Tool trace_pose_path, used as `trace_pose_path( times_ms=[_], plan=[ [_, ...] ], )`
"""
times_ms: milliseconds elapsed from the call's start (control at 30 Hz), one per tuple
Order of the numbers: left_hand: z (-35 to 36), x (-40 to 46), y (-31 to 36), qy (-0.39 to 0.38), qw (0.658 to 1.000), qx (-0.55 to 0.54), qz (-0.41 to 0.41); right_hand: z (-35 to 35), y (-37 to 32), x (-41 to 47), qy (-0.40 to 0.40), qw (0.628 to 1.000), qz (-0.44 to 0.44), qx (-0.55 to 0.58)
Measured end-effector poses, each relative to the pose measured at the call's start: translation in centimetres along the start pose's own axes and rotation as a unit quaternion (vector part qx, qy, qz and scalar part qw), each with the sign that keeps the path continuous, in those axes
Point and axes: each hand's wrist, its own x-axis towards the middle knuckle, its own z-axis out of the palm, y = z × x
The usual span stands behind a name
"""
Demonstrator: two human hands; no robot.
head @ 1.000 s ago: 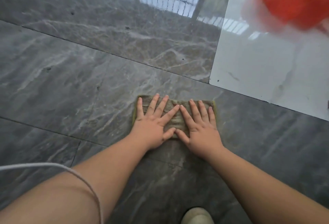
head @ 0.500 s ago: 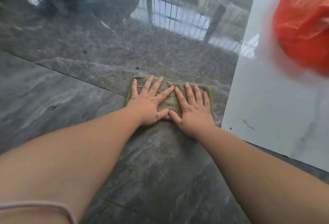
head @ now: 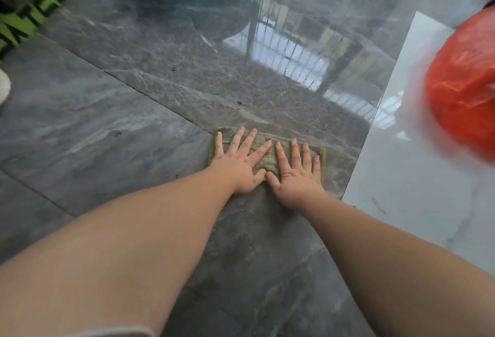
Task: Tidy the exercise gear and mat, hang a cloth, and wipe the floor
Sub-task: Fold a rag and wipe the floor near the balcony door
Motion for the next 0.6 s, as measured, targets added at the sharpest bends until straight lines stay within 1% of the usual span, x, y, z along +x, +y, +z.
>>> trace_pose_path(
  times_ms=[300, 500, 600],
  plan=[
    [4.0, -10.0, -4.1, -0.019, 0.999, -0.021, -0.027, 3.4, -7.1, -6.5, -0.043, 0.998, -0.043, -0.023],
    [7.2, -16.9, -7.3, -0.015, 0.997, -0.032, -0.062, 6.4, -12.4, -10.7, -0.033, 0.995, -0.085, -0.037],
    [8.7, -20.3, -8.8, 0.001, 0.996, -0.037, -0.078, 7.8, -15.1, -12.6, -0.019, 0.994, -0.101, -0.04]
  ],
)
